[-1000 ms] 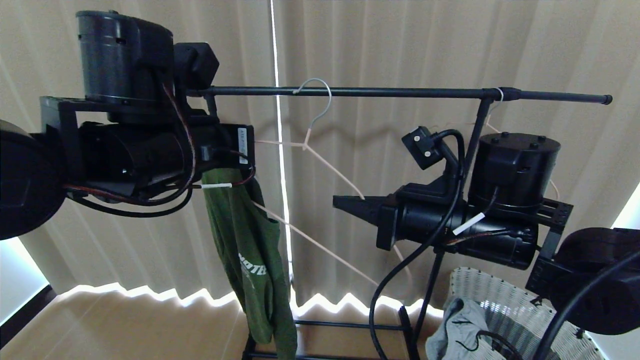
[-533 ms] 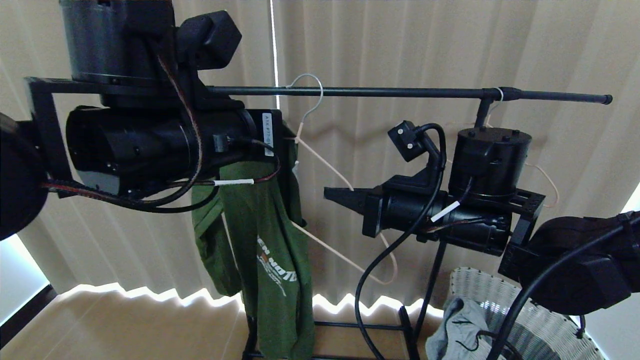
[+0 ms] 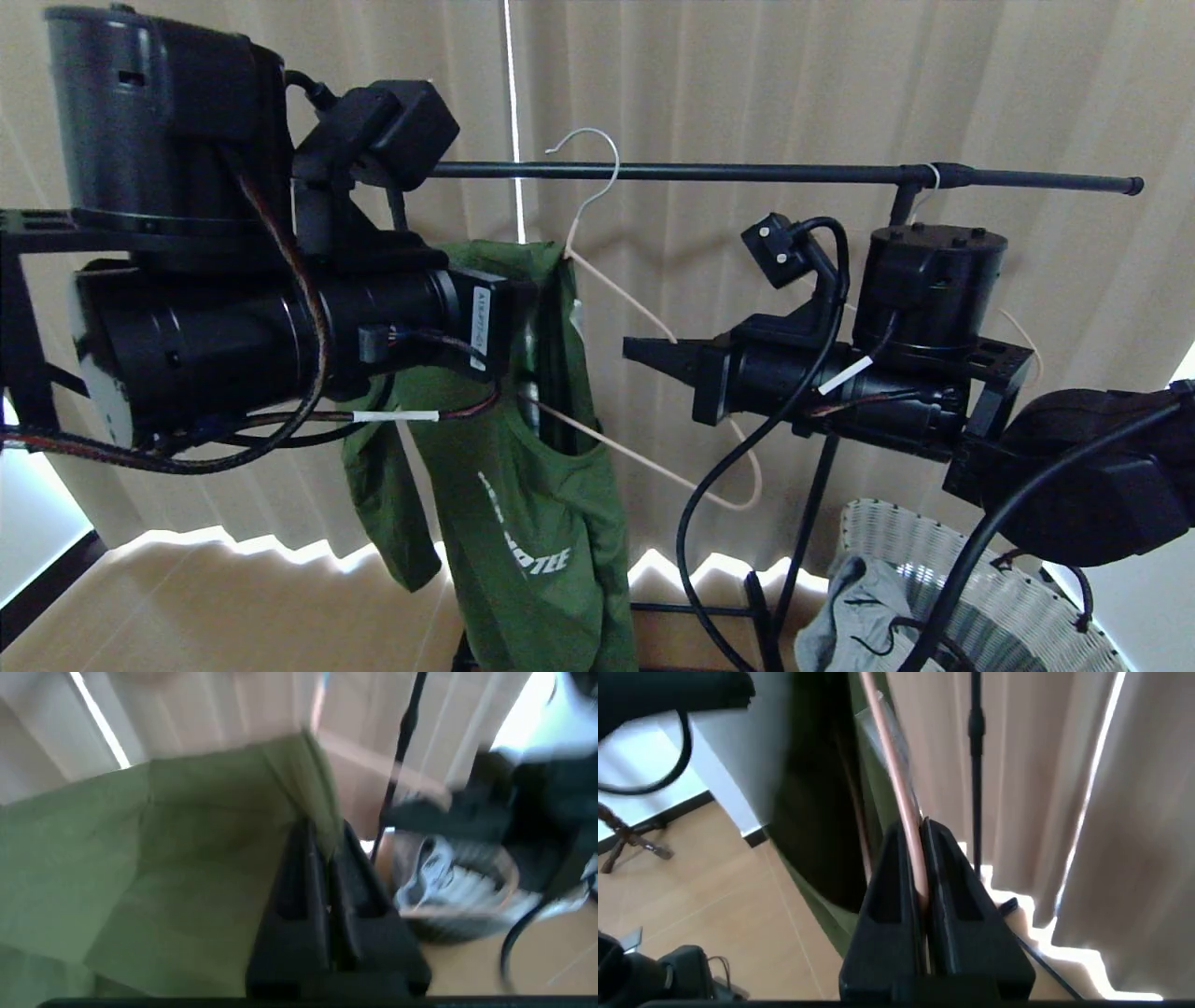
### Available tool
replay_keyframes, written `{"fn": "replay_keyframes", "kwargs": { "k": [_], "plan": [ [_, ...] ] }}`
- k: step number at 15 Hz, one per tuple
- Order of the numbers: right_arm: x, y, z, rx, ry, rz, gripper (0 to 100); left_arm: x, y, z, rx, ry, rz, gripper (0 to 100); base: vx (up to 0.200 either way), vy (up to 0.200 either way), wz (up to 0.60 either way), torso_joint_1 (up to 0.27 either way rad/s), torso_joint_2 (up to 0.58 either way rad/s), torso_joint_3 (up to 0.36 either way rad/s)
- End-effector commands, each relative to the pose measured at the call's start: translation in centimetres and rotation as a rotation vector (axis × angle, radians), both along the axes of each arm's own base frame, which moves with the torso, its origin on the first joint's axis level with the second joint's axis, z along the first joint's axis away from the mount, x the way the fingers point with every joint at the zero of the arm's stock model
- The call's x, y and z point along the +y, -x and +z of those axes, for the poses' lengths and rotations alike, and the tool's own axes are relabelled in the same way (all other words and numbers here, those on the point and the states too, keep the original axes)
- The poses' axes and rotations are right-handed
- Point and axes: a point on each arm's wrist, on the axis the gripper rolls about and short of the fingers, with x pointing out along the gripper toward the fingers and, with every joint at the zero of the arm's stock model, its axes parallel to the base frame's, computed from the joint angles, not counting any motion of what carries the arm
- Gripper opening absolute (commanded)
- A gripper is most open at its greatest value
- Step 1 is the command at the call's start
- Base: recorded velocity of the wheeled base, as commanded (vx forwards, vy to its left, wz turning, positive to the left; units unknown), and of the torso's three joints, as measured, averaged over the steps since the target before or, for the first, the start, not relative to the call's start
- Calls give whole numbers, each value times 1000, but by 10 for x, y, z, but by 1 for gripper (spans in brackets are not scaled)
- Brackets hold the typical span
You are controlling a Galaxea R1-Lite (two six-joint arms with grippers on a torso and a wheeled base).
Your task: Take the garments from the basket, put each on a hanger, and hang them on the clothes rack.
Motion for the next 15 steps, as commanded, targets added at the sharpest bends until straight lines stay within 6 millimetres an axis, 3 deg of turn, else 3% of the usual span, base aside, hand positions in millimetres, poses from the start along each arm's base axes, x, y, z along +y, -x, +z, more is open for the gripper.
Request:
{"fn": "replay_keyframes", "kwargs": {
  "k": [1, 5, 8, 9, 11, 15],
  "plan": [
    [-7, 4, 11, -21, -10, -7, 0, 3, 4, -2, 1, -8, 0, 100, 0, 0, 0, 0, 0, 0],
    [-28, 14, 23, -75, 69, -28, 0, 14, 10, -16, -83, -69, -9, 100, 0, 0, 0, 0, 0, 0],
    [-35, 25, 29, -95, 114, -16, 0, 37, -6, -34, -238, -178, 16, 100, 0, 0, 0, 0, 0, 0],
    [-38, 30, 29, -107, 142, -8, 0, 53, -11, -40, -307, -226, -50, 100, 0, 0, 0, 0, 0, 0],
    [-41, 35, 29, -126, 152, 11, 0, 71, -17, -39, -384, -324, -102, 100, 0, 0, 0, 0, 0, 0],
    [-45, 47, 32, -132, 127, 108, 0, 72, -25, -30, -507, -455, -148, 100, 0, 0, 0, 0, 0, 0]
  ]
}}
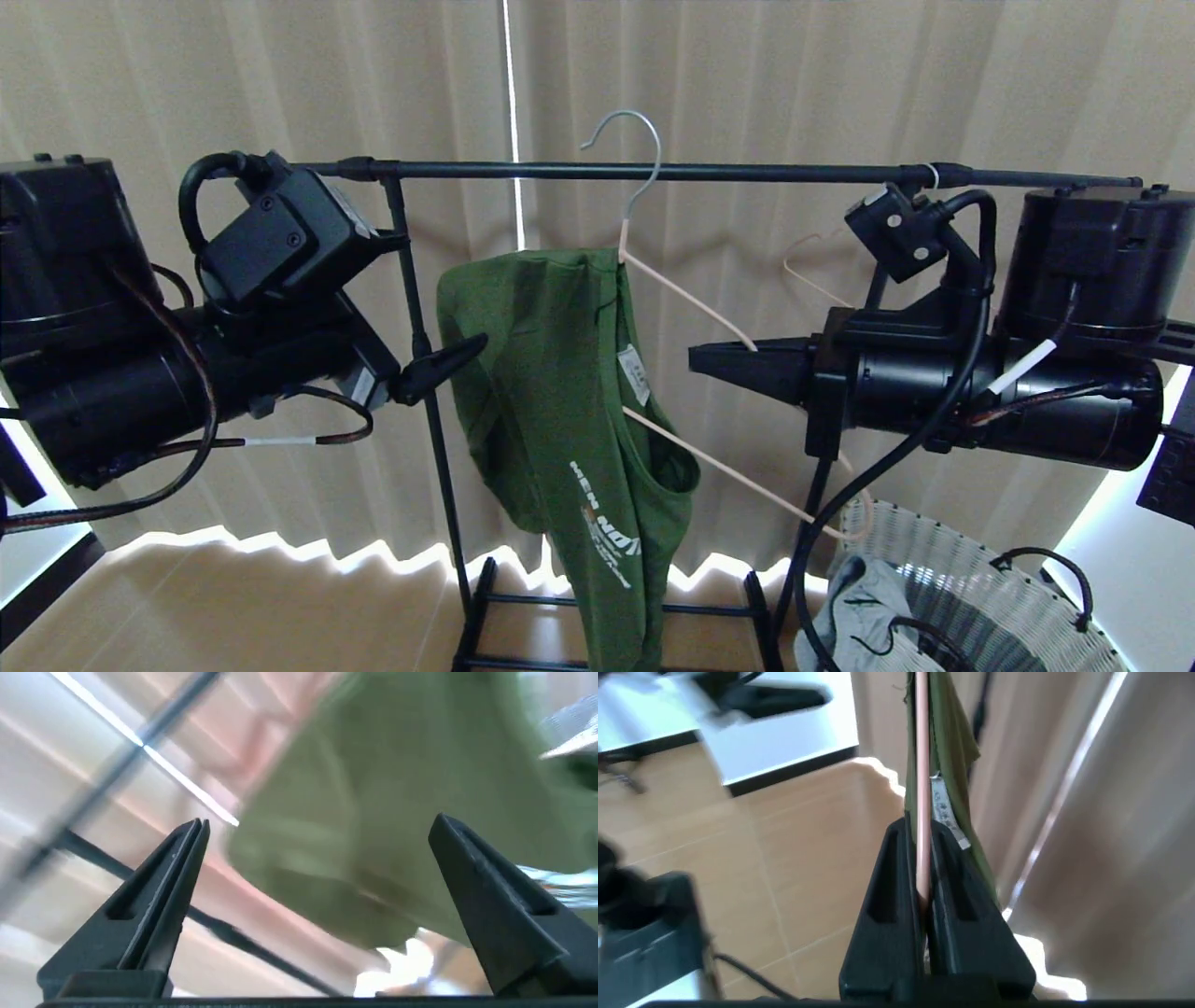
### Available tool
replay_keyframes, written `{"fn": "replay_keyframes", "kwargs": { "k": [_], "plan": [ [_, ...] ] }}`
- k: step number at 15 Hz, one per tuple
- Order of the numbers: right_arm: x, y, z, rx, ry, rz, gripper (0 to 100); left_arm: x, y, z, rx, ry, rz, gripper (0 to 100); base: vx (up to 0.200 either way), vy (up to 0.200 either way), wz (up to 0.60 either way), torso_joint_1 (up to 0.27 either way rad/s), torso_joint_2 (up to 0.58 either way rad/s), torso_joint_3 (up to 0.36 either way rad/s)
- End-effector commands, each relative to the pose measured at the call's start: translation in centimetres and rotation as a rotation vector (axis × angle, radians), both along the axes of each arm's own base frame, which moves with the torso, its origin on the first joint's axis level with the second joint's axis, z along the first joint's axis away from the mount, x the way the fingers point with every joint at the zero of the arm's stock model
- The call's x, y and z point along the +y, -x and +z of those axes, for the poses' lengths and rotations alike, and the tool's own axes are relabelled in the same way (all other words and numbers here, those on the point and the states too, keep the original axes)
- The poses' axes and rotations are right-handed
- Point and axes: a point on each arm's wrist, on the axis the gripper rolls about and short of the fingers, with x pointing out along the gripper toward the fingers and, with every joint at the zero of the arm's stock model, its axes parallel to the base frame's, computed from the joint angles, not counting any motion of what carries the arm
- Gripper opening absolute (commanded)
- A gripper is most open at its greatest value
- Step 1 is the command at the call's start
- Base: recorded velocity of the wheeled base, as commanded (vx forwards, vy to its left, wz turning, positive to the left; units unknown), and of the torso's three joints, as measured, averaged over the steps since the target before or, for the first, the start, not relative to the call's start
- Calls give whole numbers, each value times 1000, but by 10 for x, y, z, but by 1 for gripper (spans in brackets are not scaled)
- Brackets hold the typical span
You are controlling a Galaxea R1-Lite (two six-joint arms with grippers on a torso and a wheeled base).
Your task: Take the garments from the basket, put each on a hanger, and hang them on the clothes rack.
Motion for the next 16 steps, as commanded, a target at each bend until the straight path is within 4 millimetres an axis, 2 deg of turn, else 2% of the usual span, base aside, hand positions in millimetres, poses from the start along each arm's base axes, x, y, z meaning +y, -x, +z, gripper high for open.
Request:
{"fn": "replay_keyframes", "kwargs": {
  "k": [1, 9, 10, 16],
  "plan": [
    [-1, 6, 4, -13, -10, 18, 0, -2, -8, 4, -28, -23, -5, 100, 0, 0, 0, 0, 0, 0],
    [19, 22, 4, -12, -9, 110, 0, -11, -28, 0, -25, -44, -19, 100, 0, 0, 0, 0, 0, 0],
    [21, 25, 5, -15, -11, 121, 0, -11, -29, -1, -22, -45, -18, 0, 0, 0, 0, 0, 0, 0],
    [24, 36, 8, -20, -19, 166, 0, -11, -28, 0, -25, -45, -26, 0, 0, 0, 0, 0, 0, 0]
  ]
}}
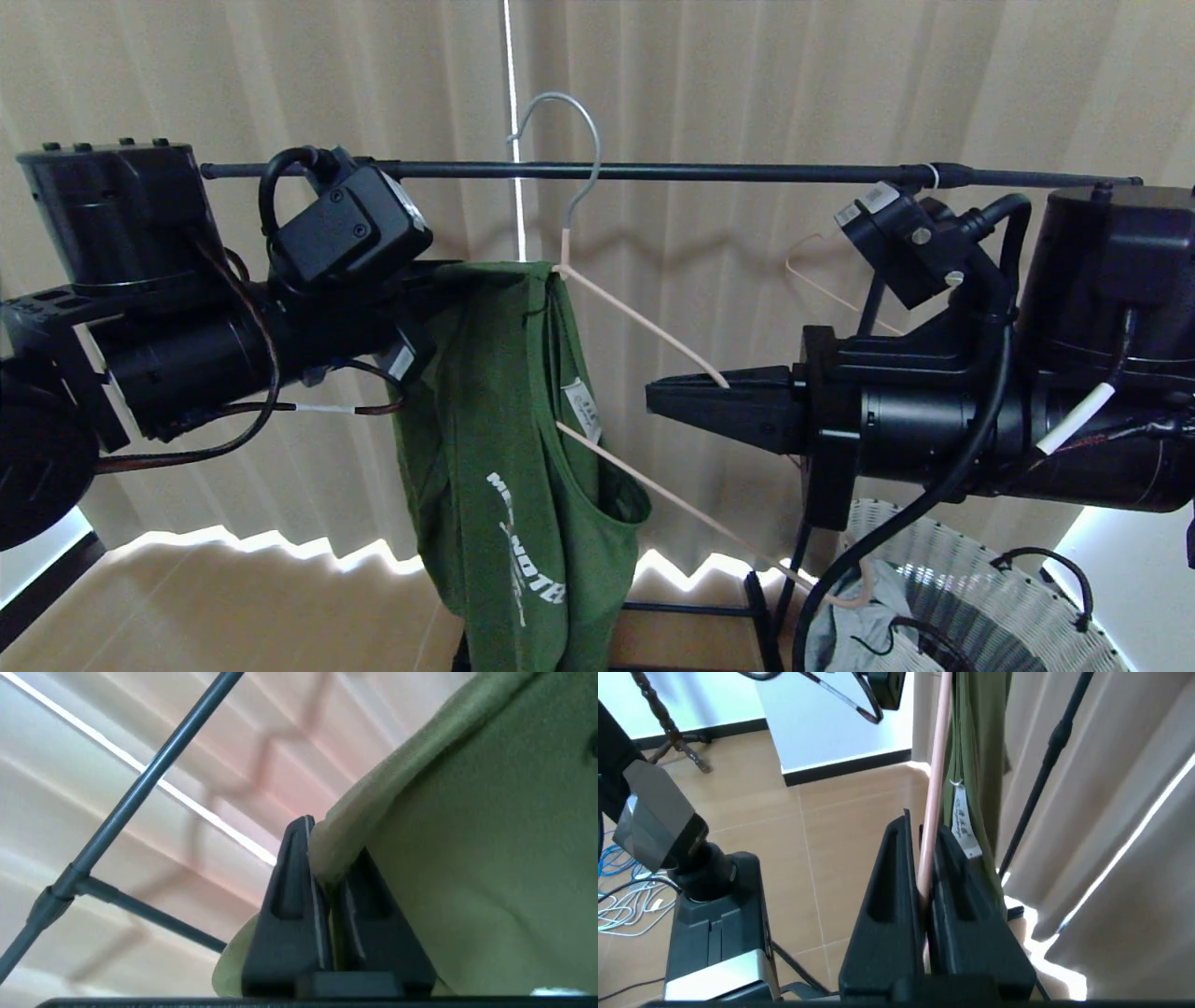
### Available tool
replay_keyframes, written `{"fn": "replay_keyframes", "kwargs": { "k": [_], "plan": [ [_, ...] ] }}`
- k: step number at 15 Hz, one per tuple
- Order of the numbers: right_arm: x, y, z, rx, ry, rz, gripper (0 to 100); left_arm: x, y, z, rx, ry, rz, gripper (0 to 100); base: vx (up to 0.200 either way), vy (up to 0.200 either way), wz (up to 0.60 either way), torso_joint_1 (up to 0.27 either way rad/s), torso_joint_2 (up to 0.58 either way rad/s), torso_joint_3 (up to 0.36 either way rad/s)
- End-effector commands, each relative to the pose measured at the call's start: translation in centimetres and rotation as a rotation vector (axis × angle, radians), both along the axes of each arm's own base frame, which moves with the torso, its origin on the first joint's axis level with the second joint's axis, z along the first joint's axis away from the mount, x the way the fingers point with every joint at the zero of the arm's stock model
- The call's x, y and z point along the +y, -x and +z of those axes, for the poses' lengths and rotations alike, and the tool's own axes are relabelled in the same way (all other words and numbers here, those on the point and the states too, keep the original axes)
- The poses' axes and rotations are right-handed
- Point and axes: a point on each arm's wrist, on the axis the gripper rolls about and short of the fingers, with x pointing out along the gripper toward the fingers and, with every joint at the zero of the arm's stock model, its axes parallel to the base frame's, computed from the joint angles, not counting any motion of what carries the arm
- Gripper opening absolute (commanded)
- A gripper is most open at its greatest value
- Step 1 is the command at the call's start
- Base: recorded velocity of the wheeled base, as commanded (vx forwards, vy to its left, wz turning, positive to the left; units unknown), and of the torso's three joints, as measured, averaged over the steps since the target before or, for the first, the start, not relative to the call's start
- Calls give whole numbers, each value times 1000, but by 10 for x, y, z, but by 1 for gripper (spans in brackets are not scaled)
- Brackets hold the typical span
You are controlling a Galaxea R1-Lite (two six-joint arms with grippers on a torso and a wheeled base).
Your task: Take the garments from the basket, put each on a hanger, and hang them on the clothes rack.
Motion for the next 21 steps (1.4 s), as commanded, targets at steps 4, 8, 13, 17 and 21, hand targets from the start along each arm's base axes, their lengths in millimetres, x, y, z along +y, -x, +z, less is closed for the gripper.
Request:
{"fn": "replay_keyframes", "kwargs": {
  "k": [4, 8, 13, 17, 21],
  "plan": [
    [-3, 3, 3, -6, -4, -3, 0, 1, 0, -1, 1, -1, 6, 0, 0, 0, 0, 0, 0, 0],
    [-18, -4, -1, -62, 43, -67, 100, 4, 1, -5, 3, -3, 67, 0, 0, 0, 0, 0, 0, 0],
    [-43, -3, -18, -117, 146, -231, 100, 11, 4, -11, 43, 27, 381, 0, 0, 0, 0, 0, 0, 0],
    [-47, 1, -43, -67, 239, -350, 100, 10, 3, -12, 85, 137, 540, 0, 0, 0, 0, 0, 0, 0],
    [-35, 6, -49, -22, 239, -352, 100, 2, 5, -10, 116, 236, 524, 0, 0, 0, 0, 0, 0, 0]
  ]
}}
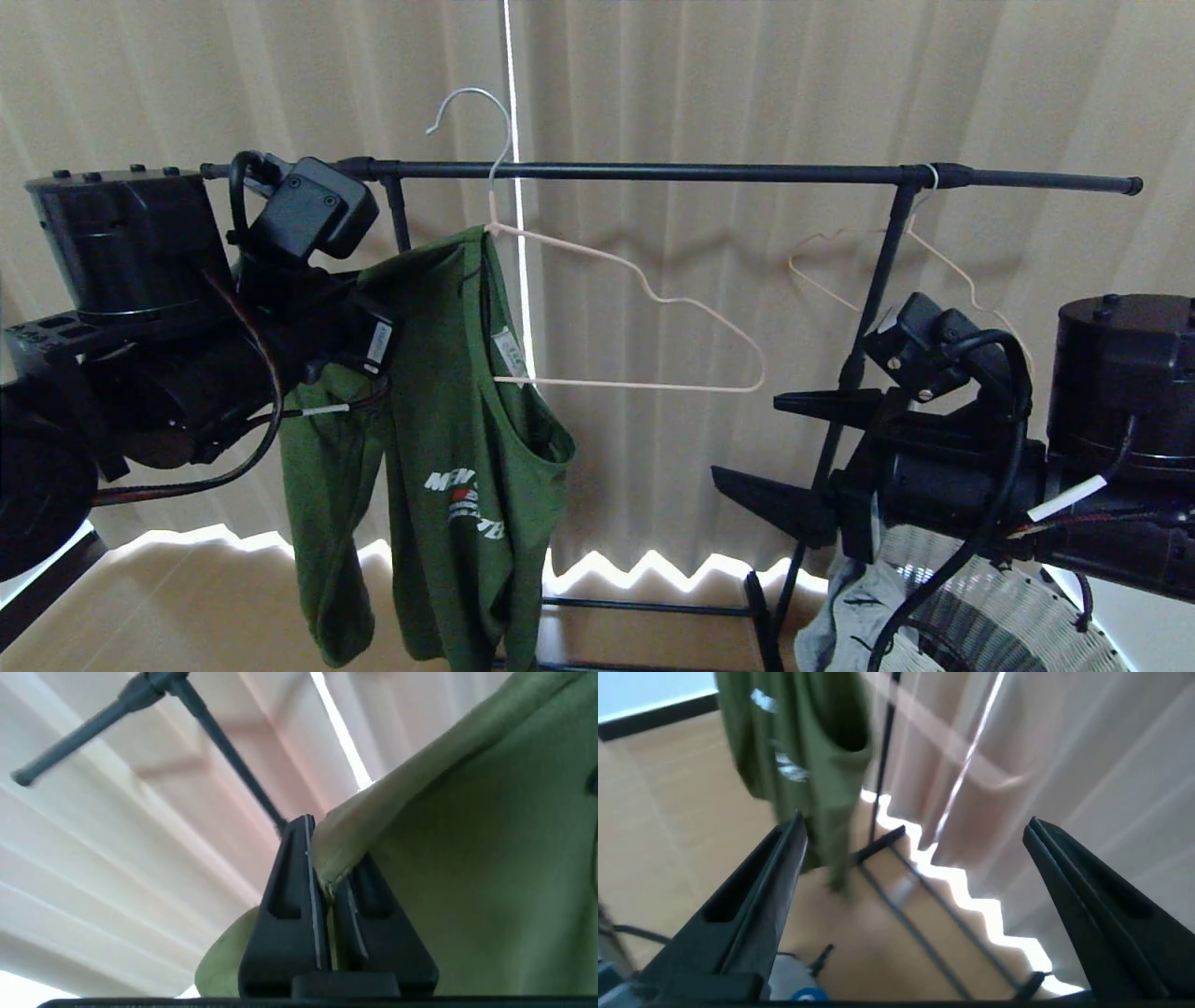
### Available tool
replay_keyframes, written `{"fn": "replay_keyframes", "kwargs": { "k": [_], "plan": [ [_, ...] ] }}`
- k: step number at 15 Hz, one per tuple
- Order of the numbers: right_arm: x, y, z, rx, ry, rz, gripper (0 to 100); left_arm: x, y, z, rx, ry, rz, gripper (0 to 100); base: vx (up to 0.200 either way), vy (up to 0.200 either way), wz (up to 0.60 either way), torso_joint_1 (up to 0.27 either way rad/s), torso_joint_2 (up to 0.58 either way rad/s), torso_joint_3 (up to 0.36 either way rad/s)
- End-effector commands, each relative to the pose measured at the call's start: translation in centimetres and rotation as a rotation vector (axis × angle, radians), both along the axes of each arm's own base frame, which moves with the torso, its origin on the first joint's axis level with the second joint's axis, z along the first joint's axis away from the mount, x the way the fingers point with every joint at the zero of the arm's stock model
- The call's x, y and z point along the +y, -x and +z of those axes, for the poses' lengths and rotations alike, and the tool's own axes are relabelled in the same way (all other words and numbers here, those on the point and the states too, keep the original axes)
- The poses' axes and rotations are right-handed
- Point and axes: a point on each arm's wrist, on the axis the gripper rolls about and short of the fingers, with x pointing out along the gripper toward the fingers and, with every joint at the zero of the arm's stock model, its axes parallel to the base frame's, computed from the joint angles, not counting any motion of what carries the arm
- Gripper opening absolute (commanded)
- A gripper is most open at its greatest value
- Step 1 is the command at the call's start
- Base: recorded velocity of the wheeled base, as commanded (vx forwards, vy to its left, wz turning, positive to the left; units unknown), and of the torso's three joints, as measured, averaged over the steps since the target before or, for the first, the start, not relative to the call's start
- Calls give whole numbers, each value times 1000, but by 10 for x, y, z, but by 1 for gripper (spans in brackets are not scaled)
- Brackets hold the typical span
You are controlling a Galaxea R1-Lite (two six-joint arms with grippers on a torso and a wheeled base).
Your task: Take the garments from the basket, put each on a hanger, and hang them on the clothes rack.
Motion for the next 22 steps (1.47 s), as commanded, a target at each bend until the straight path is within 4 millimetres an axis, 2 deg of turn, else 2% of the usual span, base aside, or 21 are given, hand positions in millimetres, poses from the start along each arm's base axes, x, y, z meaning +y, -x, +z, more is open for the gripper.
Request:
{"fn": "replay_keyframes", "kwargs": {
  "k": [1, 3, 7, 13, 18, 22],
  "plan": [
    [8, 1, -3, 21, -4, 14, 100, -3, 0, 0, 1, 9, -10, 0, 0, 0, 0, 0, 0, 0],
    [18, 1, -11, 70, -13, 20, 100, -6, 0, 4, -9, 47, -14, 0, 0, 0, 0, 0, 0, 0],
    [45, -23, -32, 42, -96, -60, 100, -19, 7, 11, -20, 106, -62, 0, 0, 0, 0, 0, 0, 0],
    [69, -49, -44, 19, -117, -85, 100, -33, 16, 18, -39, 136, -122, 0, 0, 0, 0, 0, 0, 0],
    [71, -53, -56, 29, -97, -111, 100, -35, 18, 25, -58, 149, -134, 0, 0, 0, 0, 0, 0, 0],
    [50, -43, -64, 60, -64, -146, 100, -35, 17, 26, -60, 149, -131, 0, 0, 0, 0, 0, 0, 0]
  ]
}}
